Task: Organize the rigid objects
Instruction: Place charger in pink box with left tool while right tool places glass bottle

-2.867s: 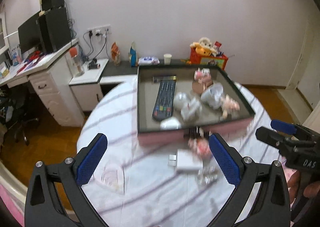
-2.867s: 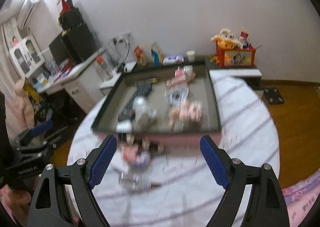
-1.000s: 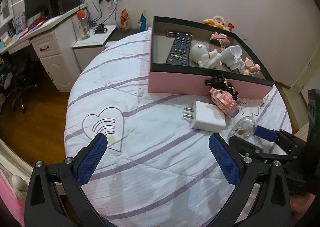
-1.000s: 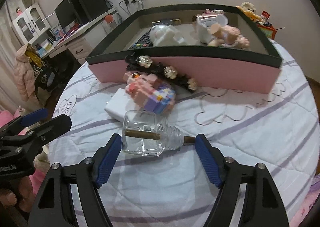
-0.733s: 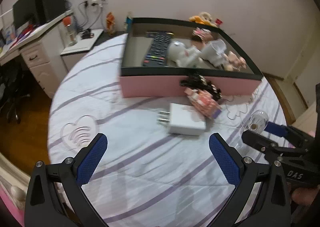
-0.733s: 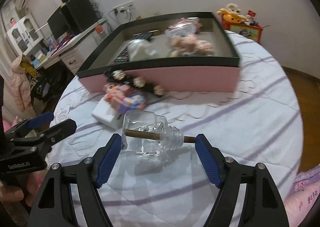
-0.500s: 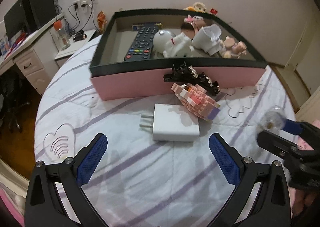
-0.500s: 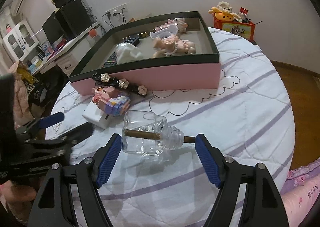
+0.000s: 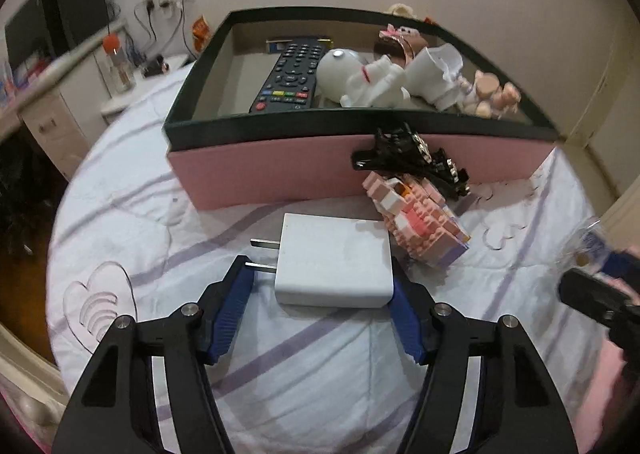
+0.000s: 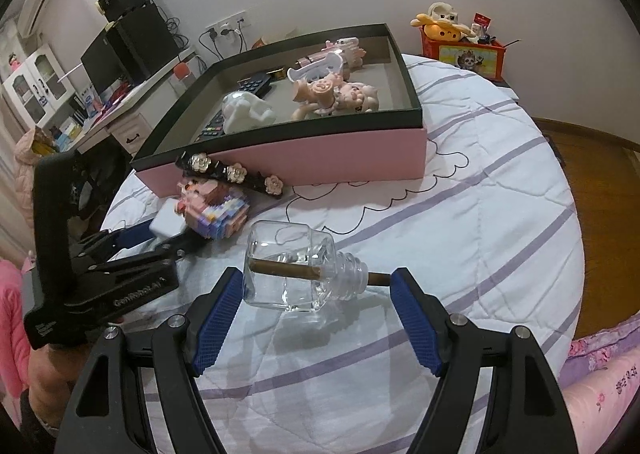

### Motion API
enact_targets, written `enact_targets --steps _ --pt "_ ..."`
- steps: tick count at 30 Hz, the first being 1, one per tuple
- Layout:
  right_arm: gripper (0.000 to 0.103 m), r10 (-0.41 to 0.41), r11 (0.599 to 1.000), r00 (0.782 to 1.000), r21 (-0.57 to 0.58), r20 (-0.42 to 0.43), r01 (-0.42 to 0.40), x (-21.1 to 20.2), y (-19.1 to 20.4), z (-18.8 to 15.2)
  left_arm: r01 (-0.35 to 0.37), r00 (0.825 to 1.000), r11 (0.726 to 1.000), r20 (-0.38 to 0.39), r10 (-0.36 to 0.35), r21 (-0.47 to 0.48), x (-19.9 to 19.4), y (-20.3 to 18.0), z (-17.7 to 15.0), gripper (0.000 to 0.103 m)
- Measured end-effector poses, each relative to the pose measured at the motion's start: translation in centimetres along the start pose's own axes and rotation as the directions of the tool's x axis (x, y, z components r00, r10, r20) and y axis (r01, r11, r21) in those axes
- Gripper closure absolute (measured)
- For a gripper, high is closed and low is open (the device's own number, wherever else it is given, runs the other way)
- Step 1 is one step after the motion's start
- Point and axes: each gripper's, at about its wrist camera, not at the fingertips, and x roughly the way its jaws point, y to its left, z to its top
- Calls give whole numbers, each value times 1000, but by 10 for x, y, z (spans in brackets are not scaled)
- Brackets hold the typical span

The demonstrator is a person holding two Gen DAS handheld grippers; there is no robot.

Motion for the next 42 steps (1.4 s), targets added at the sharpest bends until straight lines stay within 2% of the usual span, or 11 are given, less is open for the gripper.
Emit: enact_targets --steps 8,13,18,23,31,37,42 --pt "26 10 1000 1000 -15 7 -10 -4 6 1 8 1000 1000 8 -7 -29 -24 17 -16 37" --pt "26 19 999 1000 -26 24 -18 -11 10 10 3 999 999 49 -1 -39 -55 29 -14 37" --pt "26 19 998 997 -59 69 -15 -23 16 31 11 991 1000 130 -8 -24 -87 33 9 37" --pt "26 2 995 990 -97 138 11 -38 22 68 14 981 1000 192 -13 -2 -98 32 45 37" --pt "26 -25 988 985 -145 170 51 -25 26 131 25 973 999 228 -30 24 -80 24 112 37" --pt "26 -25 986 990 -159 136 46 10 25 165 39 980 999 193 -45 34 -43 18 153 37" --pt "26 -26 988 995 -152 97 41 40 18 189 41 987 999 152 -45 30 -8 17 175 37"
